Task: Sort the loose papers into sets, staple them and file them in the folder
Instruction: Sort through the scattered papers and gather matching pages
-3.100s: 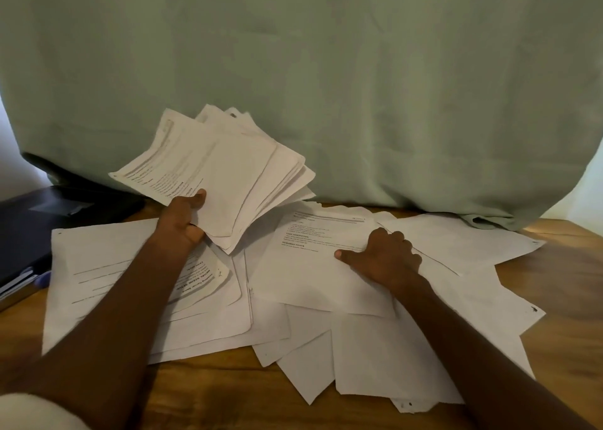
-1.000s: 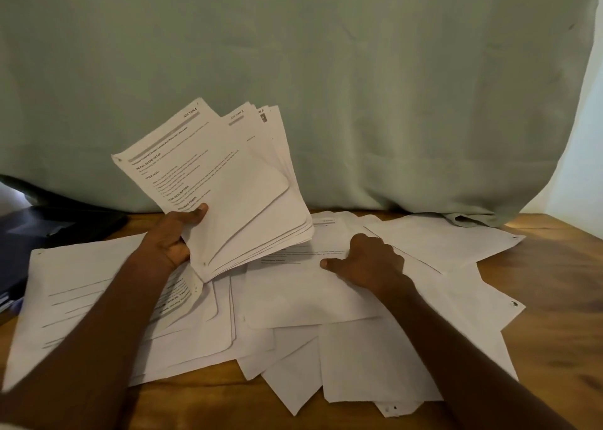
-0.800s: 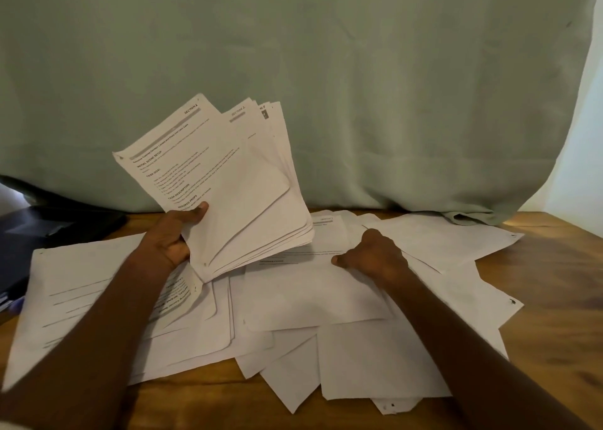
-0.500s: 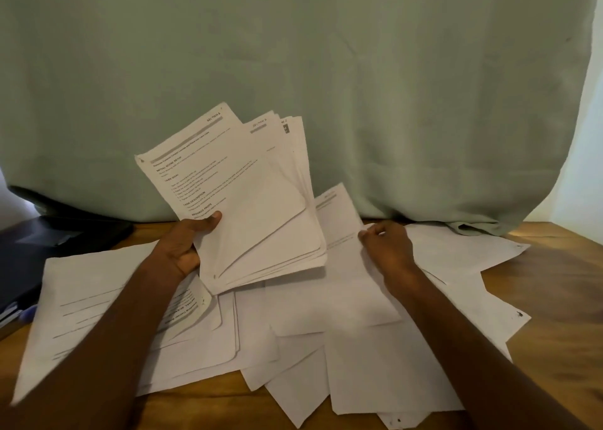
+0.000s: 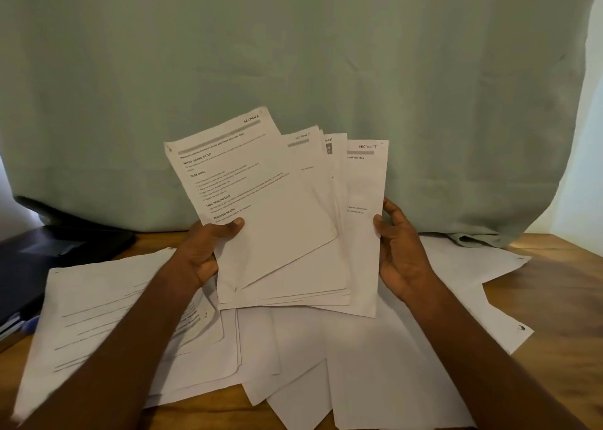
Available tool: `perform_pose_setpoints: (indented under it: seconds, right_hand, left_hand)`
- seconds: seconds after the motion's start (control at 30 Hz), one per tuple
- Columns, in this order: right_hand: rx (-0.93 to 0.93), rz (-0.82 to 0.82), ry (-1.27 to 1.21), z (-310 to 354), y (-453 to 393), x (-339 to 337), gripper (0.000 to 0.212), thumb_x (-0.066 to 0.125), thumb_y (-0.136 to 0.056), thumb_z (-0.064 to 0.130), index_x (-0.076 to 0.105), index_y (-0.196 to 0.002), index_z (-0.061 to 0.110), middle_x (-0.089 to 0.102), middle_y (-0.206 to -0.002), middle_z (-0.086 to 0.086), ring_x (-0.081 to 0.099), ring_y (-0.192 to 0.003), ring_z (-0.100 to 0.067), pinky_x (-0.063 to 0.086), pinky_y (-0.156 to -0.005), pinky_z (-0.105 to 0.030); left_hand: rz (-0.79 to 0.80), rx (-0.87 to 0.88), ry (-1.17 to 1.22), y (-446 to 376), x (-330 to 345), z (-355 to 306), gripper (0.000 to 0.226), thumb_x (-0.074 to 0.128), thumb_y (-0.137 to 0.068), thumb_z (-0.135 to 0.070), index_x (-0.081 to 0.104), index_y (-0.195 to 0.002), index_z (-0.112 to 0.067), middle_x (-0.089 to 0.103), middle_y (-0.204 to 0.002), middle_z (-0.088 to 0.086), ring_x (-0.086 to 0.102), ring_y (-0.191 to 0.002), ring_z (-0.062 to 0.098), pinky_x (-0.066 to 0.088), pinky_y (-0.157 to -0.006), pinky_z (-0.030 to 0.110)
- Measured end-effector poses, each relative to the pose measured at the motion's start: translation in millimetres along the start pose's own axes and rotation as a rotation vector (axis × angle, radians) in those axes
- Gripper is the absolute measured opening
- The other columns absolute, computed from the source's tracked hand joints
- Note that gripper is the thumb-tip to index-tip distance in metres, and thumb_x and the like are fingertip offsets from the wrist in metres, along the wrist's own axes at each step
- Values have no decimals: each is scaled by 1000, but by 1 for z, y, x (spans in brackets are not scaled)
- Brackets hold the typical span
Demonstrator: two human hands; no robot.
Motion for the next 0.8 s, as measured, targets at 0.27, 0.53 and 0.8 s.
perform_pose_setpoints:
  seconds: [0.27,0.53,0.8]
  right_hand:
    - [-57,116,28,-5,0,11,36,62,-100,22,63,-136,21,72,-127,1,71,-111,-16,60,-85,-28]
    - [-145,118,169,-6,-1,12,40,66,-94,2,63,-129,21,74,-122,0,72,-110,-19,59,-82,-26]
    - [-410,125,407,16,25,32,40,67,-98,12,59,-131,33,73,-120,15,68,-110,-2,56,-88,-17]
  left_hand:
    - [43,-53,142,3,19,6,59,62,-91,15,52,-146,-4,64,-138,10,62,-124,22,52,-103,37]
    - [304,-48,-39,18,50,-9,75,87,-66,-8,63,-137,-15,72,-130,1,67,-121,20,53,-106,39]
    - [204,133,-15,21,49,-31,66,90,-77,-17,64,-137,-17,71,-131,1,67,-122,23,51,-109,50]
Point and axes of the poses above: each hand's wrist, its own y-axis away from the middle knuckle, its own x-axis out of the palm, z = x × y, the point moved 5 cm from there along -y, towards the middle knuckle
